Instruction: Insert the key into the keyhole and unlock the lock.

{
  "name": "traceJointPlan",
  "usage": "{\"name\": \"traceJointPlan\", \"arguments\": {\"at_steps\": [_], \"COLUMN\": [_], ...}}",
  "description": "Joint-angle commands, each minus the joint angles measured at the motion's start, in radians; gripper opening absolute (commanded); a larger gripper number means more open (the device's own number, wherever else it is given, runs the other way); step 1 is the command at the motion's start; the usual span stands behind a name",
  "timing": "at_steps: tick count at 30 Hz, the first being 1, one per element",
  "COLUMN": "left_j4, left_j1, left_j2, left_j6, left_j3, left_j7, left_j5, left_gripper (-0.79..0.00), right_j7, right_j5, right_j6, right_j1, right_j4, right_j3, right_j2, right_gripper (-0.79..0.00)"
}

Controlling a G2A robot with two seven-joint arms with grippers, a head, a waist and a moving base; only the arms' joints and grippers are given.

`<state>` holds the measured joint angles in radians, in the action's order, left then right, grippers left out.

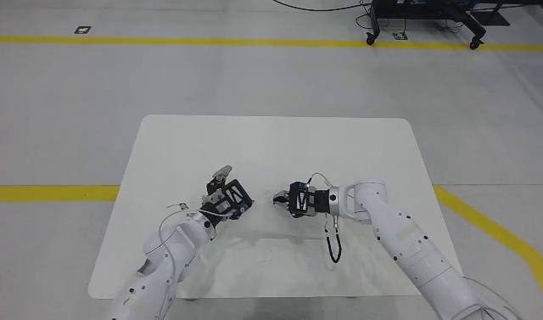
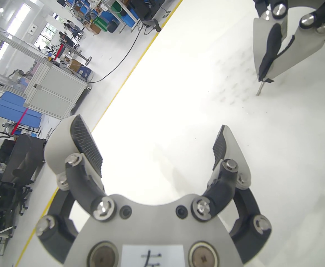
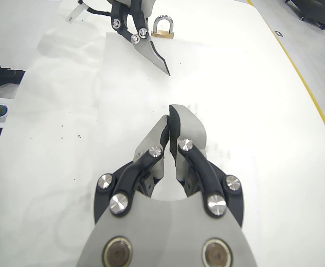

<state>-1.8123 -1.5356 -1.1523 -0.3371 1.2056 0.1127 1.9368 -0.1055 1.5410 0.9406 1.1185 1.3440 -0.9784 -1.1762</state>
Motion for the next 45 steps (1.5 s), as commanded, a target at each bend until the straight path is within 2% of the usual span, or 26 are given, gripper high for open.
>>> {"name": "traceJointPlan", "arguments": {"at_steps": [1, 6, 18, 25, 32, 35, 39, 42, 45], "left_j4": [0.001, 0.01, 0.05, 0.064, 0.034, 0.009, -0.018, -0.02, 0.002], "left_j1": [-0.006, -0.006, 0.006, 0.007, 0.008, -0.005, -0.03, -0.038, -0.039], "left_j2": [0.001, 0.004, 0.0, -0.003, -0.005, -0.002, 0.0, 0.002, 0.005], "left_j6": [-0.002, -0.016, 0.052, 0.071, 0.096, 0.072, 0.016, -0.044, -0.087], "left_j3": [-0.004, -0.017, -0.07, -0.073, -0.016, 0.021, 0.089, 0.156, 0.218], "left_j7": [-0.004, -0.003, 0.016, 0.007, -0.018, -0.047, -0.069, -0.066, -0.074], "left_j5": [0.017, 0.069, 0.219, 0.209, 0.073, 0.008, -0.191, -0.375, -0.512], "left_gripper": [0.0, 0.0, 0.0, 0.0, 0.0, 0.0, 0.0, 0.0, 0.0], "right_j7": [0.0, 0.001, 0.053, 0.063, 0.083, 0.083, 0.083, 0.009, -0.116], "right_j5": [0.0, -0.001, -0.073, -0.101, -0.137, -0.137, -0.137, -0.269, -0.525], "right_j6": [0.0, -0.006, -0.076, -0.094, -0.08, -0.08, -0.08, -0.072, 0.053], "right_j1": [0.0, 0.002, 0.042, 0.094, 0.109, 0.109, 0.109, 0.129, 0.122], "right_j4": [0.0, 0.0, 0.047, 0.098, 0.112, 0.112, 0.112, 0.088, 0.012], "right_j3": [0.0, 0.0, -0.045, -0.089, -0.104, -0.104, -0.104, -0.103, -0.099], "right_j2": [0.0, 0.0, 0.01, 0.025, 0.03, 0.03, 0.03, 0.023, 0.012], "right_gripper": [-0.785, -0.785, -0.785, -0.785, -0.785, -0.785, -0.785, -0.785, -0.785]}}
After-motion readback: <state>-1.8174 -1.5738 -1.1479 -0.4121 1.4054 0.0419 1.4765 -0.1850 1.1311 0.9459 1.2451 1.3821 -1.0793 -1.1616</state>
